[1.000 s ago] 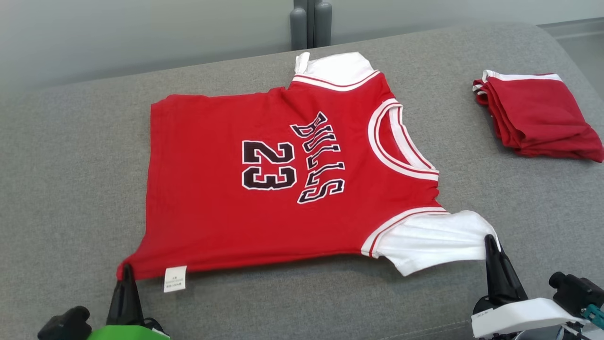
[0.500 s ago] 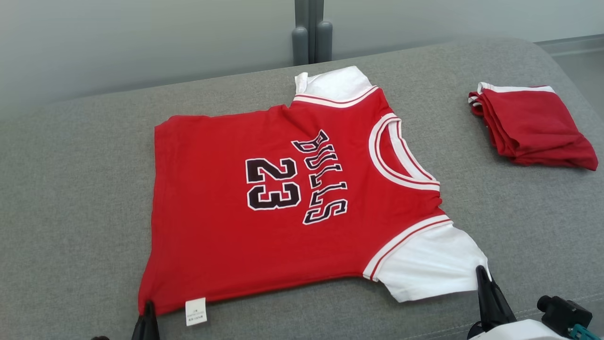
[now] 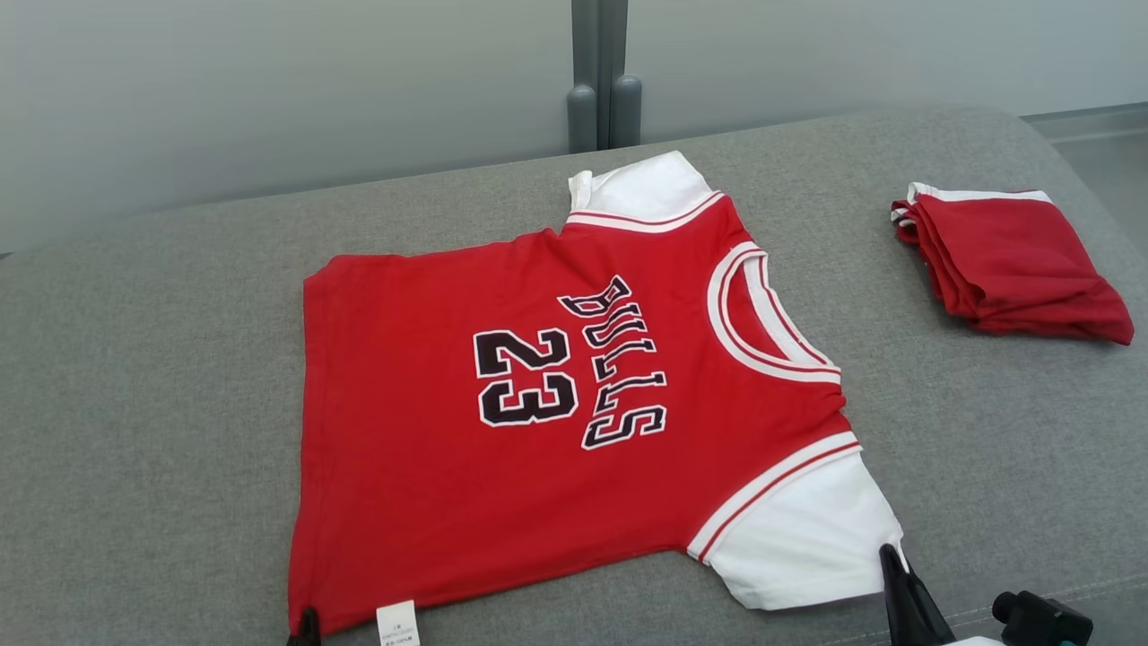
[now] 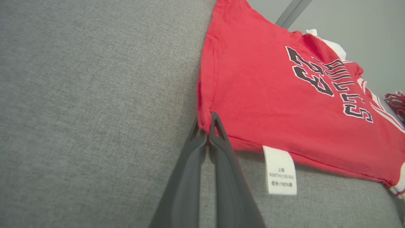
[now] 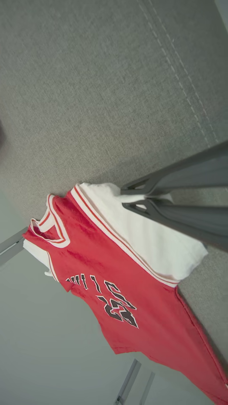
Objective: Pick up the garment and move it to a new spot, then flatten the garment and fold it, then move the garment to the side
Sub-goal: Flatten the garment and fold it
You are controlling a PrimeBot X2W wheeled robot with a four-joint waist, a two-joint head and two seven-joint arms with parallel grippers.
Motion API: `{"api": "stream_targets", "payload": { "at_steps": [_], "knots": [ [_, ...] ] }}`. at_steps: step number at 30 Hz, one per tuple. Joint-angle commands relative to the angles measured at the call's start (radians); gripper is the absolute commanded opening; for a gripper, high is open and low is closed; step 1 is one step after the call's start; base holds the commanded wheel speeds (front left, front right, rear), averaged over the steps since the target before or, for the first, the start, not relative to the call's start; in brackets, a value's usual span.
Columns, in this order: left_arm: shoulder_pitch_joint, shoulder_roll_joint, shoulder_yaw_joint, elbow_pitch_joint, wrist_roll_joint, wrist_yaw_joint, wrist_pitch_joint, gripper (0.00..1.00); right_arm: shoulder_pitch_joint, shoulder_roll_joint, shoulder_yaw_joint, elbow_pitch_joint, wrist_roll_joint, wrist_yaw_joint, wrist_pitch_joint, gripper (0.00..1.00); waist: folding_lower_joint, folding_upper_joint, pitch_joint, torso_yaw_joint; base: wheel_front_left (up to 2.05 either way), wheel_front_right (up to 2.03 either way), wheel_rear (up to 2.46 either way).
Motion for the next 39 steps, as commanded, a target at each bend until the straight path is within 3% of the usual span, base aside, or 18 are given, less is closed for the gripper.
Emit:
{"api": "stream_targets", "payload": {
  "at_steps": [1, 14, 20, 28, 39],
  "knots": [
    [-0.024, 0.005, -0.001, 0.009, 0.001, -0.005, -0.003, 0.0, 0.002, -0.004, 0.007, 0.006, 0.005, -0.001, -0.002, 0.0, 0.0001, -0.0001, -0.005, -0.001, 0.0, 0.0, 0.0],
    [0.015, 0.005, 0.017, -0.03, 0.013, -0.018, -0.003, 0.0, -0.001, -0.004, 0.028, 0.02, 0.013, -0.001, -0.002, 0.0, 0.0001, -0.0001, -0.011, -0.001, 0.0, 0.0, 0.0],
    [0.016, 0.005, -0.008, -0.091, -0.044, -0.02, -0.003, 0.0, -0.025, -0.004, 0.031, -0.008, 0.045, -0.001, -0.002, 0.0, 0.0001, -0.0001, -0.003, 0.003, 0.0, 0.0, 0.0],
    [-0.137, 0.005, -0.06, -0.101, -0.123, -0.018, -0.002, 0.0, -0.108, -0.022, 0.046, -0.013, 0.062, 0.0, -0.002, 0.0, 0.0001, -0.0001, 0.006, 0.01, 0.0, 0.0, 0.0],
    [-0.351, 0.005, -0.048, 0.022, -0.166, 0.013, -0.002, 0.0, -0.337, -0.025, 0.056, 0.13, 0.069, 0.0, -0.002, 0.0, 0.0001, -0.0001, 0.061, 0.008, 0.0, 0.0, 0.0]
  ]
}}
